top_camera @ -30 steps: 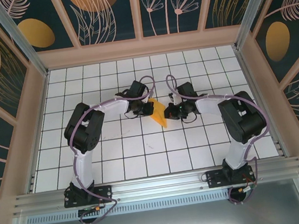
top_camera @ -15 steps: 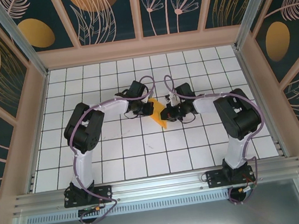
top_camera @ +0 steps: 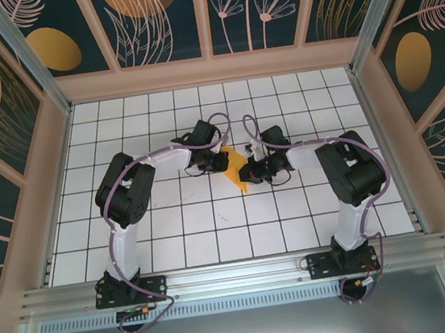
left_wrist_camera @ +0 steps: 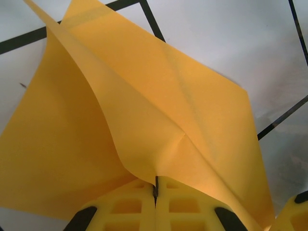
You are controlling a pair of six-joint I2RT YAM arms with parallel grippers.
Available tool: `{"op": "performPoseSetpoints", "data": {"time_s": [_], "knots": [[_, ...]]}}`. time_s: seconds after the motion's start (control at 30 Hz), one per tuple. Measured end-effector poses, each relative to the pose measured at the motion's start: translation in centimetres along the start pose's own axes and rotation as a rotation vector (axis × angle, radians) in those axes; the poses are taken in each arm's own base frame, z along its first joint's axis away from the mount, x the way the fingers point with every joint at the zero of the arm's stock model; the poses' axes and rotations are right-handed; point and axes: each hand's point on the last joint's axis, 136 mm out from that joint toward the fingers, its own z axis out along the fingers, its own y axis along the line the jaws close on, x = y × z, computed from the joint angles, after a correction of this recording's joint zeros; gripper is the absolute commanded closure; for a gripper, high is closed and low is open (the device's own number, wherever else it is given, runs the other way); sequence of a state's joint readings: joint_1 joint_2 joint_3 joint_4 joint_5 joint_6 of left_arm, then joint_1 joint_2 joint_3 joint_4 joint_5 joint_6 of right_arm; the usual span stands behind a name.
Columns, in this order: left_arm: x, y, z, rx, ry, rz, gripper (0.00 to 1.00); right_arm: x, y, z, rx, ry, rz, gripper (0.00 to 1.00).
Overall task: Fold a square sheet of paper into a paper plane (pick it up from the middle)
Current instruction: Fourth fold the wing at the center of the table.
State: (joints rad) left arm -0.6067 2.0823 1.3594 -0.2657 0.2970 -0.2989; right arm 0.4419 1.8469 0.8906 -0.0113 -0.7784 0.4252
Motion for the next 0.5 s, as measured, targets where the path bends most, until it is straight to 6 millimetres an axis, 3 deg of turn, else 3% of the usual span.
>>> {"op": "performPoseSetpoints", "data": {"time_s": [0.5], "knots": [[-0.18, 0.35, -0.12, -0.024, -0.009, 0.030, 1.00, 0.33, 0.26, 0.18, -0.027, 0.004, 0.016, 0.93]]}}
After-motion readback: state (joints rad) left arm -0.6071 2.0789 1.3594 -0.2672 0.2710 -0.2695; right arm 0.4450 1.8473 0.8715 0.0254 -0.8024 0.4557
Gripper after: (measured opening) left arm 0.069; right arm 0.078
